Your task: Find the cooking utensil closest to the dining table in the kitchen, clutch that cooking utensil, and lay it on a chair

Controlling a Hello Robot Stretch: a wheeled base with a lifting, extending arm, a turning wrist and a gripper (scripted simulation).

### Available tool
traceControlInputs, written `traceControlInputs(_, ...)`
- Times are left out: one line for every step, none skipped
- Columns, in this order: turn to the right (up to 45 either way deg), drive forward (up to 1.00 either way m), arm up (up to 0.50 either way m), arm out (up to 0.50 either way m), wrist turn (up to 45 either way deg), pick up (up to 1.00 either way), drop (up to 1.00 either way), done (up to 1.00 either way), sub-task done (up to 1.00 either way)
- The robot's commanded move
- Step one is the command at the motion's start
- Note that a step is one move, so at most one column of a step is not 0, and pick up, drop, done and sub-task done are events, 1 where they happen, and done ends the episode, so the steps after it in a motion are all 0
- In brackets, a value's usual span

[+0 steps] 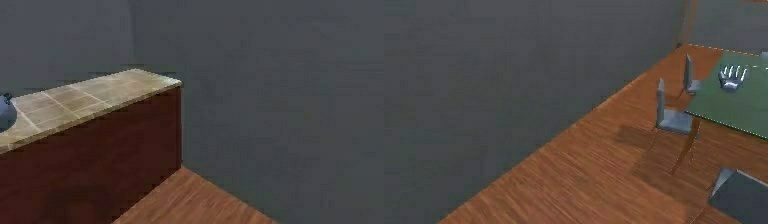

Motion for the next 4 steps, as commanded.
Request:
traceControlInputs(0.0, 0.95, 0.0, 0.0, 0.0, 0.0, 0.0, 0.0, 0.0)
traceControlInputs(-45.0, 0.0, 0.0, 0.0, 0.0, 0.0, 0.0, 0.0, 0.0)
traceControlInputs(-45.0, 0.0, 0.0, 0.0, 0.0, 0.0, 0.0, 0.0, 0.0)
traceControlInputs(-45.0, 0.0, 0.0, 0.0, 0.0, 0.0, 0.0, 0.0, 0.0)
